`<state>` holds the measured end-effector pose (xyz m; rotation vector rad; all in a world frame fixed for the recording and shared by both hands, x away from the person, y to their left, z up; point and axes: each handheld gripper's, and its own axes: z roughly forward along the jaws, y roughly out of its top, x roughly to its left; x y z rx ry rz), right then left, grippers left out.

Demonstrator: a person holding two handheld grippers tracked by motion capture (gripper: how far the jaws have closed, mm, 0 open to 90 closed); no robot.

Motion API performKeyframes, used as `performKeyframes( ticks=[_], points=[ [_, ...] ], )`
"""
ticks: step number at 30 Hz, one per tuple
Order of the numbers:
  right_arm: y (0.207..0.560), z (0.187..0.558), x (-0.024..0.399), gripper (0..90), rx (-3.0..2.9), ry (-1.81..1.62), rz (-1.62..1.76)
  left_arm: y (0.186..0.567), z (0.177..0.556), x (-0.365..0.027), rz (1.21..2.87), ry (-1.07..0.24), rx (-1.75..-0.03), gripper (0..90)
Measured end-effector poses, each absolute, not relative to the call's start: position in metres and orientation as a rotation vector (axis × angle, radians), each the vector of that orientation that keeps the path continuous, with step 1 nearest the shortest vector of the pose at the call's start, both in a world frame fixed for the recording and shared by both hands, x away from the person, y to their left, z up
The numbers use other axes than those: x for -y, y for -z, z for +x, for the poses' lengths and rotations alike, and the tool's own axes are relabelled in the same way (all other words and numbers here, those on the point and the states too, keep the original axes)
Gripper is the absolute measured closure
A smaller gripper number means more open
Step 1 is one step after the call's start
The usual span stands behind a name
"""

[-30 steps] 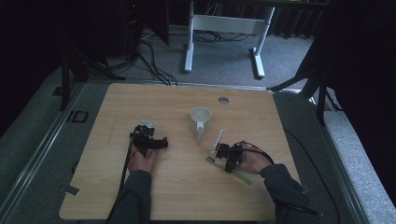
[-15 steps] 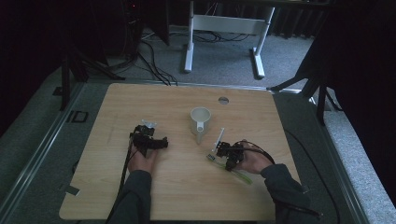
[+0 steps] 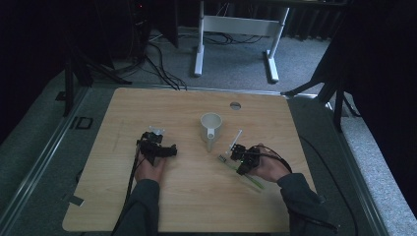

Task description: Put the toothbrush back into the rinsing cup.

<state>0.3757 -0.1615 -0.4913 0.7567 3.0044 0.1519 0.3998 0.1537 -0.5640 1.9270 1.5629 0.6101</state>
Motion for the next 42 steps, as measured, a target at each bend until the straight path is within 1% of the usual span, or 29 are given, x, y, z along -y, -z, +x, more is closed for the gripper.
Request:
performKeyframes(
  ticks=[42],
  points=[
    [0.458, 0.381, 0.176, 82.2, -2.687, -0.561, 0.874, 0.564, 0.4, -0.154, 1.927, -0.61, -1.563, 1.6]
  ],
)
